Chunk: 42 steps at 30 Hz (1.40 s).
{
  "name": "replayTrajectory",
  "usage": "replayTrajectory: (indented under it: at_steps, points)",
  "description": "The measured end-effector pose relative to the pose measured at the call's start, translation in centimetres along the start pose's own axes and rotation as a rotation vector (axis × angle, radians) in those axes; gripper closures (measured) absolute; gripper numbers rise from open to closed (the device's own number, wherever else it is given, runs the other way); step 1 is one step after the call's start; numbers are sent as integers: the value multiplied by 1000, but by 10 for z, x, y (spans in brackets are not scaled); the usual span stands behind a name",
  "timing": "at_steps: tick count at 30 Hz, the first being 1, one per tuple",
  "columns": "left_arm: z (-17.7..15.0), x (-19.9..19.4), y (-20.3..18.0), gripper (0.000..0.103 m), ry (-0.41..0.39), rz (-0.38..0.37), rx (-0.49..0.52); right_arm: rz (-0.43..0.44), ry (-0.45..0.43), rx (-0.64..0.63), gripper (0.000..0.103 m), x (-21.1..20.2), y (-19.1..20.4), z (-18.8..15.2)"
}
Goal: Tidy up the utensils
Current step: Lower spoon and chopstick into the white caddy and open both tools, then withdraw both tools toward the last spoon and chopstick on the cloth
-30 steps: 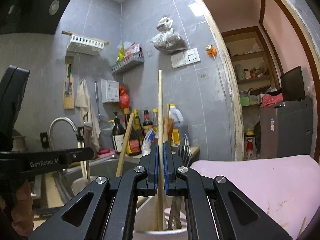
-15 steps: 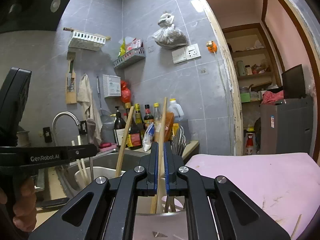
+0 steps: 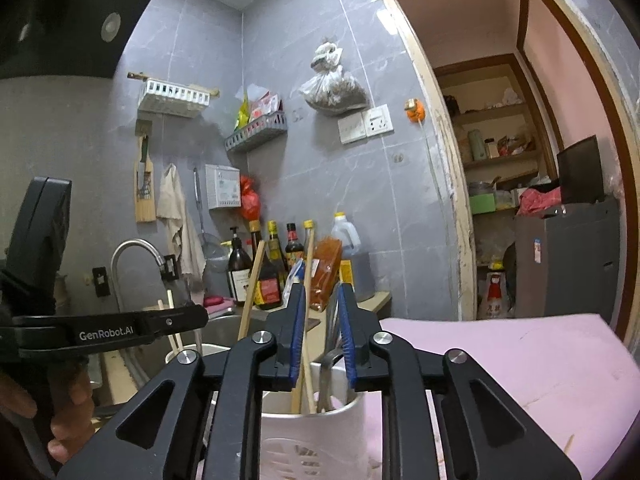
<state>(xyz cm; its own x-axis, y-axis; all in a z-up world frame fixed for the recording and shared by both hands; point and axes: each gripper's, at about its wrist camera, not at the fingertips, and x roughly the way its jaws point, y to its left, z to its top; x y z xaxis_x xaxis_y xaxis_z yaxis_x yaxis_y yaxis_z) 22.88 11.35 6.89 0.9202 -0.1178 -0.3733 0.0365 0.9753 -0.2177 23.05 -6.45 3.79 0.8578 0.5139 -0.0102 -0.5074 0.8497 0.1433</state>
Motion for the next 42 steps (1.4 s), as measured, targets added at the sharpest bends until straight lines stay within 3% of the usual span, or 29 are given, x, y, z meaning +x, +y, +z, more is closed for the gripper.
replayTrajectory:
  at_steps: [6,11,13,17,20,22,24,27,30,37,42]
  points:
    - [5,-10,-8,72,-48,-18,-8,-28,-11,-18,82,-17,-11,8]
    - [7,-17,-19,68,-67,-44,1,-66,-14,-34,75,-34,-24,14]
    - [7,-20,-25,58,-77,-58,2,-77,-19,-38,64,-42,-29,16]
    - [3,-26,-36,53,-103,-90,7,-107,-26,-35,53,-59,-41,19]
    - [-2,-27,-47,43,-107,-115,9,-130,-28,-34,46,-73,-50,21]
    - [-6,-28,-54,35,-109,-127,10,-145,-30,-37,31,-82,-55,22]
    - [-11,-28,-62,32,-105,-140,15,-156,-29,-40,25,-90,-59,23]
    - [-18,-26,-73,22,-81,-158,33,-180,-14,-56,16,-103,-69,24]
    - [-28,-23,-85,21,-54,-180,67,-212,6,-60,6,-115,-81,23]
    - [-59,-7,-112,18,41,-219,136,-298,83,-49,4,-130,-108,12]
    - [-79,9,-124,18,139,-240,173,-323,185,-26,4,-127,-125,3]
